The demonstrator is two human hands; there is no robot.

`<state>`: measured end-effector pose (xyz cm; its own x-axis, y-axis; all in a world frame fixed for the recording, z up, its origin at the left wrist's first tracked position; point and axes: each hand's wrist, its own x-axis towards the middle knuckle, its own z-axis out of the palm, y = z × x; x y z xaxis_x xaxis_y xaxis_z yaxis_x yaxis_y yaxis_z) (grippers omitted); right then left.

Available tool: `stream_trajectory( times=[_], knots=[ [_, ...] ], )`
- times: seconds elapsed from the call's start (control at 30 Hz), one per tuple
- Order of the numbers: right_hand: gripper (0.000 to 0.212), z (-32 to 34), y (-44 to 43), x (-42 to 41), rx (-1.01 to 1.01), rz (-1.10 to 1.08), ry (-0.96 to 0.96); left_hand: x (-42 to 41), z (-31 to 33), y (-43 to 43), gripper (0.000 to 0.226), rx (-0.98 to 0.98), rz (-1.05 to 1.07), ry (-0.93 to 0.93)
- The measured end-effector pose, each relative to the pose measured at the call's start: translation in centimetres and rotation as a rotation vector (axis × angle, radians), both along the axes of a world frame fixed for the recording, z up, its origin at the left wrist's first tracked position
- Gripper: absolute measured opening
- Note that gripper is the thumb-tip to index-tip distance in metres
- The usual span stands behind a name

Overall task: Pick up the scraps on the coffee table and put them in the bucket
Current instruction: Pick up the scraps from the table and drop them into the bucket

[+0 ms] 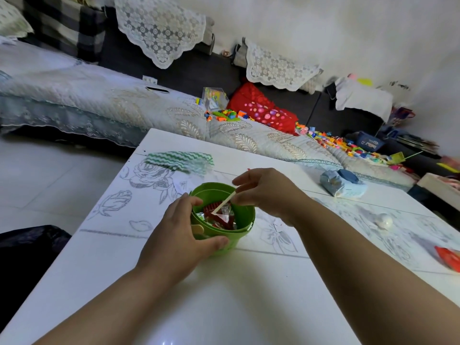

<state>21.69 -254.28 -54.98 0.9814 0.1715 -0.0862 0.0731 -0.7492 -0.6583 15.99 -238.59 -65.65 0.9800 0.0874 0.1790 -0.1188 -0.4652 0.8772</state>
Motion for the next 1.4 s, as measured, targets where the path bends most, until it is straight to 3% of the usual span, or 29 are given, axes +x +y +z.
stream_trajectory(
  times=[0.17, 0.3, 0.37, 0.43, 0.67, 1.13, 1.27, 1.4],
  knots=[
    [0.022, -0.5, -4.6, 2.2, 0.146, -0.221, -0.094, 0.0, -0.2, -0.1, 0.074, 0.009, -0.005, -0.001],
    [0.029, -4.0, -9.3, 4.8, -0.181, -0.333, -0.003, 0.1, -0.2, -0.1, 0.074, 0.012, 0.002, 0.0],
    [0.04, -6.5, -10.6, 5.1, -0.335, -0.3, 0.113, 0.1, -0.2, -0.2, 0.073, 0.017, 0.004, 0.006],
    [0.05, -8.5, -11.2, 5.1, -0.406, -0.253, 0.094, 0.1, -0.3, -0.2, 0.073, 0.025, 0.005, 0.008],
    [0.03, -9.8, -11.2, 6.7, -0.362, -0.263, 0.074, 0.2, -0.3, -0.4, 0.073, 0.032, 0.019, 0.005],
    [0.037, -8.5, -10.4, 7.9, -0.323, -0.312, 0.339, 0.1, -0.2, -0.4, 0.075, 0.05, 0.022, 0.009],
    [0.041, -8.8, -10.5, 8.0, -0.357, -0.29, 0.281, 0.1, -0.2, -0.3, 0.075, 0.054, 0.027, 0.01],
    [0.029, -9.0, -10.5, 7.7, -0.385, -0.234, 0.183, 0.1, -0.1, -0.4, 0.073, 0.049, 0.024, 0.009]
  ],
)
